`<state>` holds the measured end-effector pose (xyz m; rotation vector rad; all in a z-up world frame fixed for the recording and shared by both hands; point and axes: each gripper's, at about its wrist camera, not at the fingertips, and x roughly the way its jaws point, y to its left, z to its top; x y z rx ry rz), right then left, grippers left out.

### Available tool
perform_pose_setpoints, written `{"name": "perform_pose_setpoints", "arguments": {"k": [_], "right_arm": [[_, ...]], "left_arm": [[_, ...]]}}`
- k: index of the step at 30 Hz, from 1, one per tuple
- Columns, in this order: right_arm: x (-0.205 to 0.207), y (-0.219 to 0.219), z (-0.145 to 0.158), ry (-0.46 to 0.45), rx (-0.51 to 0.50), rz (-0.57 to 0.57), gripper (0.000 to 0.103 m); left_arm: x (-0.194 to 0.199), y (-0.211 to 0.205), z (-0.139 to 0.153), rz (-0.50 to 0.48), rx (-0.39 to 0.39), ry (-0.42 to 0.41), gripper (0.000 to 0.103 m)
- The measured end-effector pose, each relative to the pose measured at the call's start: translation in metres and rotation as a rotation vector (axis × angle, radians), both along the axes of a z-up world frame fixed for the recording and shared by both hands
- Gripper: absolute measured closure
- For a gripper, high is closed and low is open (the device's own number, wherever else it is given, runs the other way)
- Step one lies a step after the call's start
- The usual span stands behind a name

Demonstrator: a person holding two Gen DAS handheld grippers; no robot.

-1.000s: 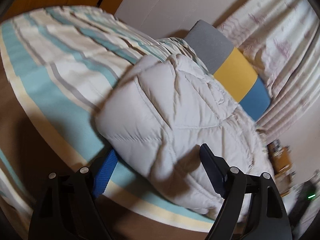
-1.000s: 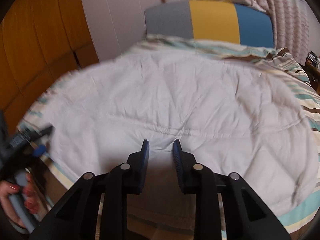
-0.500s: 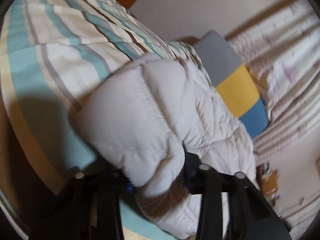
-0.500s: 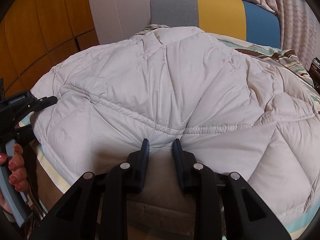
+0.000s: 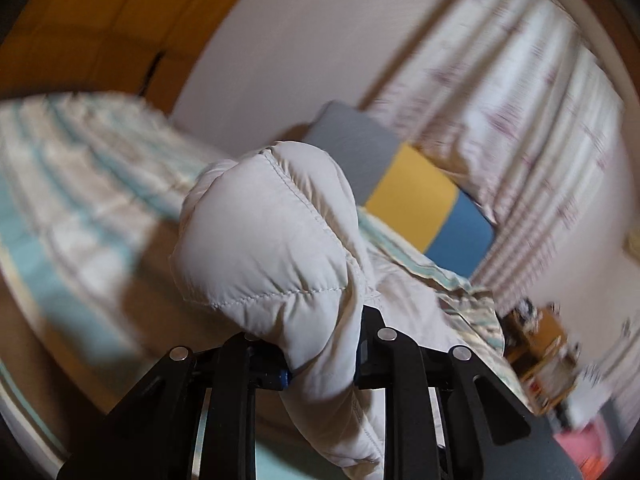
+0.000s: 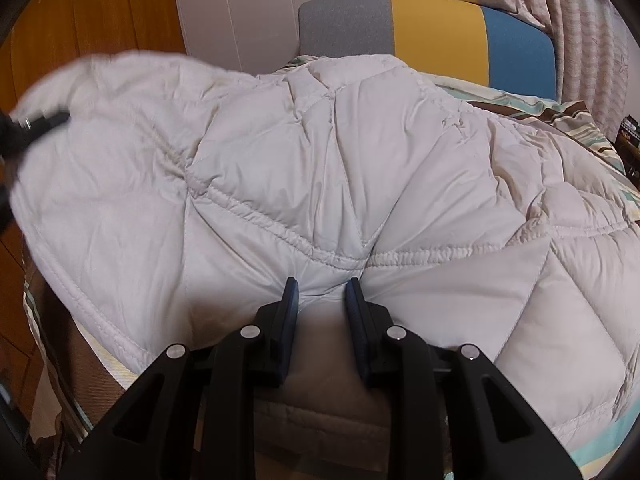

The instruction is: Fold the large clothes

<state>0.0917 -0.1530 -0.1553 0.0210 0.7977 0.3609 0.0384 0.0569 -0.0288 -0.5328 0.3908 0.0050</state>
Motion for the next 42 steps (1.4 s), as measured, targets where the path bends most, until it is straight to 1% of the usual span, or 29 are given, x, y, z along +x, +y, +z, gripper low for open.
{"name": "perform_pose_setpoints", "arguments": {"k": [1,2,3,6,8,9,10,11,14,15,17,19,21,22,24,27,30,33,35,40,42], "right_arm": [[0.0,-0.002,0.001,0.005,0.009,-0.001,0.078],[0.0,-0.003,0.001,0.008,0.014,0.0,0.078],[0.0,-0.004,0.002,0.01,0.023,0.0,0.078],[0.001,-0.016,0.006,0.033,0.07,-0.001,0.076],[0.0,-0.025,0.011,0.052,0.098,-0.007,0.067],[-0.003,-0.033,0.017,0.048,0.13,-0.015,0.057],[-0.007,-0.039,0.021,0.032,0.154,-0.022,0.049],[-0.013,-0.047,0.027,0.003,0.166,-0.035,0.048],[-0.029,-0.073,0.043,-0.07,0.129,-0.091,0.047],[-0.032,-0.081,0.047,-0.08,0.122,-0.114,0.046],[-0.041,-0.111,0.054,-0.093,0.112,-0.206,0.045],[-0.049,-0.138,0.057,-0.108,0.095,-0.294,0.04],[-0.058,-0.169,0.059,-0.116,0.057,-0.401,0.039],[-0.062,-0.179,0.059,-0.117,0.054,-0.435,0.038],[-0.067,-0.209,0.058,-0.109,0.059,-0.52,0.036],[-0.072,-0.24,0.056,-0.083,0.071,-0.606,0.036],[-0.082,-0.263,0.054,-0.069,0.097,-0.654,0.036],[-0.087,-0.278,0.054,-0.063,0.116,-0.682,0.036],[-0.087,-0.278,0.054,-0.06,0.119,-0.693,0.035],[-0.088,-0.284,0.05,-0.051,0.123,-0.715,0.035],[-0.088,-0.288,0.048,-0.049,0.128,-0.727,0.034]], "left_arm": [[0.001,-0.012,0.01,-0.03,0.038,-0.022,0.082],[0.0,-0.027,0.02,-0.071,0.094,-0.05,0.082],[0.0,-0.038,0.026,-0.098,0.132,-0.068,0.082],[-0.005,-0.078,0.044,-0.174,0.284,-0.121,0.082],[-0.008,-0.1,0.05,-0.209,0.377,-0.146,0.082],[-0.008,-0.108,0.051,-0.221,0.412,-0.156,0.082],[-0.009,-0.116,0.052,-0.234,0.442,-0.164,0.082],[-0.009,-0.125,0.053,-0.25,0.47,-0.172,0.082],[-0.006,-0.137,0.051,-0.274,0.505,-0.173,0.082],[-0.005,-0.142,0.051,-0.279,0.517,-0.173,0.082],[-0.002,-0.152,0.051,-0.286,0.541,-0.173,0.082],[0.0,-0.162,0.051,-0.297,0.569,-0.172,0.082],[0.001,-0.172,0.051,-0.314,0.581,-0.173,0.082],[0.001,-0.179,0.051,-0.325,0.592,-0.174,0.081],[0.002,-0.19,0.05,-0.342,0.612,-0.176,0.081],[0.006,-0.208,0.045,-0.382,0.637,-0.169,0.079],[0.009,-0.23,0.037,-0.419,0.68,-0.165,0.079],[0.012,-0.249,0.028,-0.457,0.715,-0.162,0.079],[0.013,-0.26,0.021,-0.483,0.733,-0.156,0.079],[0.013,-0.294,-0.005,-0.558,0.82,-0.142,0.079],[0.012,-0.306,-0.017,-0.606,0.834,-0.133,0.077]]}}
